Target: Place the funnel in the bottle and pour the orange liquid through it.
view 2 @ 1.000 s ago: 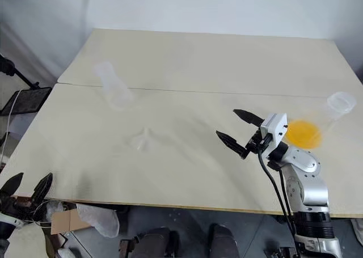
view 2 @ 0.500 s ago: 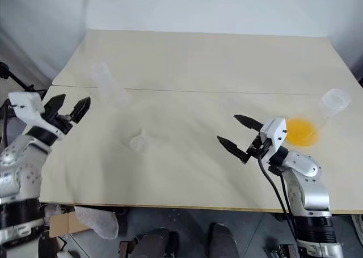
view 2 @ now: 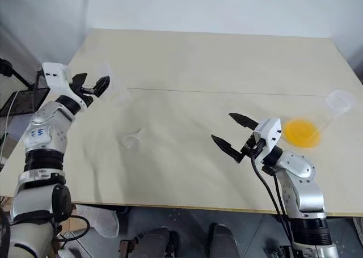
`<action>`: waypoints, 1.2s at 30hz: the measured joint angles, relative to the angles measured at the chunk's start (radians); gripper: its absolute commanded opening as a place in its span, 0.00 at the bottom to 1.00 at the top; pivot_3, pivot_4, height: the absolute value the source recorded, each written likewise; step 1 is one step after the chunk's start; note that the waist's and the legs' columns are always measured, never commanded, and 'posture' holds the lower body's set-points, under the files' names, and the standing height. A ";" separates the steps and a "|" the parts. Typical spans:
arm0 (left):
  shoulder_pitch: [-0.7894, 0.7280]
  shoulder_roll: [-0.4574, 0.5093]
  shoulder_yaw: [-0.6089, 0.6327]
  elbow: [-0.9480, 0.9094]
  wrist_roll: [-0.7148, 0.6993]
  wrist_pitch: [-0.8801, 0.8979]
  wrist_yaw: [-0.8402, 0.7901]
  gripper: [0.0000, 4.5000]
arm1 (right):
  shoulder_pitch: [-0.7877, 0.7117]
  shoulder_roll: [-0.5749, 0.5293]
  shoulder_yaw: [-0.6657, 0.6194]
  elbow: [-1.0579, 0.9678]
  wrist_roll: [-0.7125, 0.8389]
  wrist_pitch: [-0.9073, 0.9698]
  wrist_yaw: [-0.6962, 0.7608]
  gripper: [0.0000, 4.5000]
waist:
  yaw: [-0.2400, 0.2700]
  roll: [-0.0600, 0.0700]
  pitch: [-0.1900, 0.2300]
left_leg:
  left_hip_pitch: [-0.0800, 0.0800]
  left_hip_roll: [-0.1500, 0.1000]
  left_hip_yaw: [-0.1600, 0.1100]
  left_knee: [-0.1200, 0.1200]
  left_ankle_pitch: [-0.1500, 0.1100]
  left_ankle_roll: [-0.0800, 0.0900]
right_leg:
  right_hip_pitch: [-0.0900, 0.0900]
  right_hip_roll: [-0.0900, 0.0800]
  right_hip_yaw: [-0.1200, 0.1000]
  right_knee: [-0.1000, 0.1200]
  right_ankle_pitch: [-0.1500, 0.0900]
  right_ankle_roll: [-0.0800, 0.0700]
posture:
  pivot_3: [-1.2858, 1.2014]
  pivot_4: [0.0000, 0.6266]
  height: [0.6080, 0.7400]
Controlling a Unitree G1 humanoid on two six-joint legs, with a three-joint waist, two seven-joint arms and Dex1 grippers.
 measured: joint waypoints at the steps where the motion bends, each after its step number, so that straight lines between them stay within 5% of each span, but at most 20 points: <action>1: -0.013 -0.006 -0.005 0.032 0.008 -0.014 -0.007 1.00 | 0.000 0.000 0.000 0.000 0.000 0.001 -0.003 0.99 | 0.000 0.000 0.000 | 0.000 0.000 0.000 0.000 0.000 0.000 | 0.000 0.000 0.000 0.000 0.000 0.000 | 0.52 0.24 1.00; 16: -0.212 -0.052 -0.018 0.376 0.090 -0.214 -0.031 1.00 | 0.004 0.009 0.002 -0.028 -0.001 0.003 -0.026 0.99 | -0.001 -0.001 0.001 | -0.001 -0.001 0.000 0.000 0.001 0.001 | 0.000 -0.001 -0.001 0.000 0.001 0.001 | 0.52 0.24 1.00; 24: -0.241 -0.049 -0.017 0.431 0.111 -0.243 -0.015 0.54 | 0.008 0.015 0.002 -0.030 -0.005 -0.001 -0.041 1.00 | 0.000 -0.001 0.001 | -0.001 -0.001 0.000 0.000 0.001 0.001 | 0.000 -0.001 -0.001 0.000 0.001 0.001 | 0.52 0.24 1.00; 32: -0.245 -0.049 -0.013 0.444 0.119 -0.259 -0.038 0.53 | 0.009 0.028 0.001 -0.030 -0.014 -0.015 -0.052 1.00 | -0.001 -0.001 0.001 | -0.001 -0.002 0.000 0.000 0.001 0.002 | 0.000 -0.001 -0.001 0.001 0.001 0.001 | 0.52 0.24 1.00; 36: -0.243 -0.078 -0.018 0.351 0.082 -0.246 -0.184 0.53 | 0.043 0.017 -0.017 -0.044 -0.016 -0.022 -0.061 1.00 | 0.004 -0.003 0.002 | -0.003 -0.002 -0.002 0.001 0.001 0.002 | 0.000 -0.002 -0.004 0.000 0.001 0.001 | 0.52 0.24 1.00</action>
